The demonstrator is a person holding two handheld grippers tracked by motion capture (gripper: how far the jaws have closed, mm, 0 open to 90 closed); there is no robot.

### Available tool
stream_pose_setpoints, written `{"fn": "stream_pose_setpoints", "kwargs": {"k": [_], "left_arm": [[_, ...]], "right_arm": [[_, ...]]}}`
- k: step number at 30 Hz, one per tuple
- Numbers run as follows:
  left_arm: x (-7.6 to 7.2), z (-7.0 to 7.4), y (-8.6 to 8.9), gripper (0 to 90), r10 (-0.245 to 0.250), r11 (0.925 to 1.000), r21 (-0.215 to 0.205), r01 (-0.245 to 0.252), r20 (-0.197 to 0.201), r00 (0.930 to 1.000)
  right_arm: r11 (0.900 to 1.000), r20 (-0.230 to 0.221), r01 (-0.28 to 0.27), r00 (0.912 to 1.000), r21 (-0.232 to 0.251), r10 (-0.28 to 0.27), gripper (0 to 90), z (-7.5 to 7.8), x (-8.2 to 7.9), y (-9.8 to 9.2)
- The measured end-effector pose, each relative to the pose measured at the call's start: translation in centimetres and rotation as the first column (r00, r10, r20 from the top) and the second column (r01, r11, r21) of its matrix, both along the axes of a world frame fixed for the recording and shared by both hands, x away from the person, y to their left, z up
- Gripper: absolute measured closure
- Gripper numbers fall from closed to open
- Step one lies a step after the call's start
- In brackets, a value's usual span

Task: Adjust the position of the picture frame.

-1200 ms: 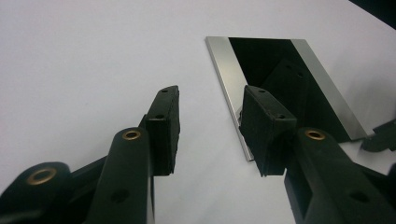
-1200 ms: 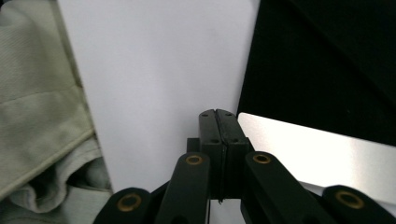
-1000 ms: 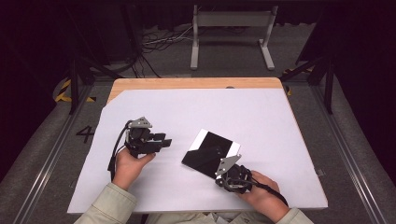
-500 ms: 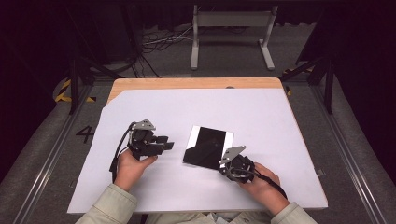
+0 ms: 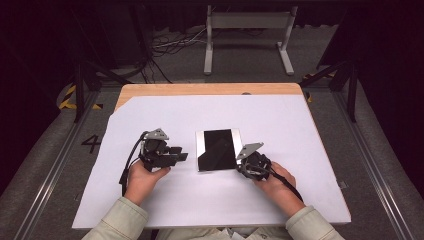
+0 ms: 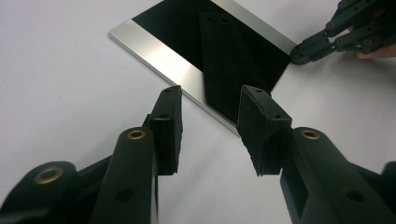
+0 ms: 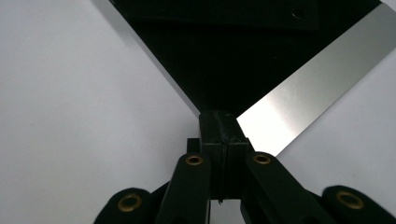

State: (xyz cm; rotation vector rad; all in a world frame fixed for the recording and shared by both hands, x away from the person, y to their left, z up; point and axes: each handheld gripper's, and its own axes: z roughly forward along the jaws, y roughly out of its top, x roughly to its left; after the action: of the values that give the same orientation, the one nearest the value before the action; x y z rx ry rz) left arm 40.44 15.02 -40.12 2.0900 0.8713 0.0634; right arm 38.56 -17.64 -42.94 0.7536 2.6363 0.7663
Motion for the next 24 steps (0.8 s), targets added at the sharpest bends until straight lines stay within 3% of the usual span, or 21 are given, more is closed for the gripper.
{"fn": "stream_pose_setpoints", "kwargs": {"k": [7,12,15,20,24], "left_arm": [[0.1,0.1,0.3,60.1,0.044,0.9989,0.011,-0.045,0.025,0.9987],[0.4,0.5,1.3,60.5,0.102,0.9947,-0.010,-0.102,0.036,0.9941],[0.6,1.2,1.6,60.1,0.138,0.9898,0.027,-0.140,0.045,0.9894],[1.0,2.1,2.2,61.4,0.162,0.9847,0.052,-0.166,0.076,0.9838],[1.9,2.1,2.9,64.2,0.184,0.9812,0.049,-0.187,0.065,0.9808]], "right_arm": [[0.998,-0.010,0.057,0.9983,0.020,-0.057,90.0,0.0,1.9,0.2],[0.996,-0.013,0.084,0.9964,0.033,-0.083,90.0,0.0,3.1,0.2],[0.995,-0.011,0.100,0.9949,0.027,-0.100,90.0,0.0,3.8,0.6],[0.991,-0.021,0.130,0.9914,0.038,-0.129,90.0,0.0,5.1,0.8],[0.988,-0.018,0.148,0.9889,0.042,-0.147,90.0,0.0,5.8,1.1]]}}
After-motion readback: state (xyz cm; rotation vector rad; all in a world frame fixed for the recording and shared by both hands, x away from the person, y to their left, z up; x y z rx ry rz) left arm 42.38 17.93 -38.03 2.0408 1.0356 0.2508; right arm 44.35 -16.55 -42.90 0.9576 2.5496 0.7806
